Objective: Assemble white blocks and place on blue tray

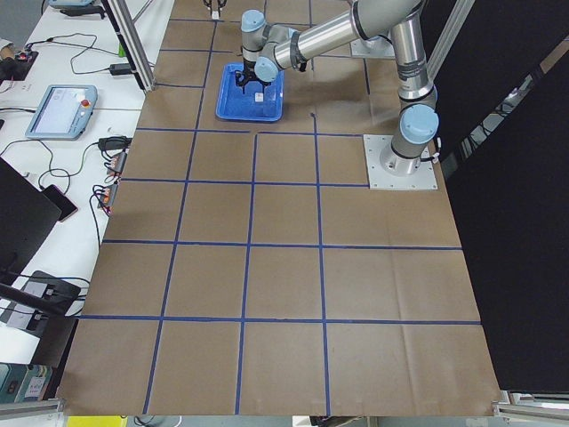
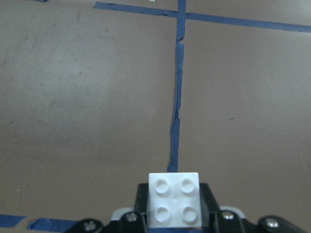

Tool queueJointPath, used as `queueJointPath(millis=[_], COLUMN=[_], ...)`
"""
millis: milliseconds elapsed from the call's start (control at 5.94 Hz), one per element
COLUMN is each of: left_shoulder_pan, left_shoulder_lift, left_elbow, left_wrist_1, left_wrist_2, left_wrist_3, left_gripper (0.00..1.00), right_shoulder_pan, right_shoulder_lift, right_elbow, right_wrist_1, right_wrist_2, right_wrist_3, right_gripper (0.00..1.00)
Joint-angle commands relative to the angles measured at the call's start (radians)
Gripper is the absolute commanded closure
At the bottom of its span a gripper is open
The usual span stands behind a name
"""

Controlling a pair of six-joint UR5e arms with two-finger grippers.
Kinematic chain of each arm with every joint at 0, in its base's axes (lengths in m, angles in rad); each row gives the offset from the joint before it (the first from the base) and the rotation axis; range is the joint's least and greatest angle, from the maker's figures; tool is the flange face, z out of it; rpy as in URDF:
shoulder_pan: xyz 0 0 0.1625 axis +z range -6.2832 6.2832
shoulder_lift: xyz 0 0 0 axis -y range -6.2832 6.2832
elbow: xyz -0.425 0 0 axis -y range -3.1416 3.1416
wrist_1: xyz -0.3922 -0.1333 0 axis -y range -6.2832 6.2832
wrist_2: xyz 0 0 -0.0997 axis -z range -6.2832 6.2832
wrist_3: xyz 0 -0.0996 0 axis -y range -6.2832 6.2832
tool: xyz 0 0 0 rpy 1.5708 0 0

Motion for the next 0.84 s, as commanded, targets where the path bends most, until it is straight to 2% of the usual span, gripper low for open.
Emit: queueJointPath(millis=[0, 337, 505, 674], left_shoulder_pan=[0.067, 0.121, 0.128, 0.131], left_shoulder_lift=[0.146, 0.296, 0.361, 0.406], left_elbow=[0.041, 0.065, 0.063, 0.062], left_wrist_1=[-0.243, -0.467, -0.515, -0.517], left_wrist_2=[-0.001, 0.001, 0.007, 0.011], left_wrist_3=[0.004, -0.011, -0.04, -0.174], left_gripper=[0.15, 0.15, 0.15, 0.07], right_shoulder_pan=[0.044, 0.121, 0.161, 0.208], right_shoulder_lift=[-0.093, -0.231, -0.297, -0.341], right_elbow=[0.069, 0.254, 0.349, 0.424], right_wrist_1=[0.015, 0.012, -0.005, -0.048], right_wrist_2=[0.003, 0.014, 0.052, 0.078], right_wrist_3=[-0.001, 0.044, 0.114, 0.145], right_gripper=[0.72, 0.72, 0.72, 0.72])
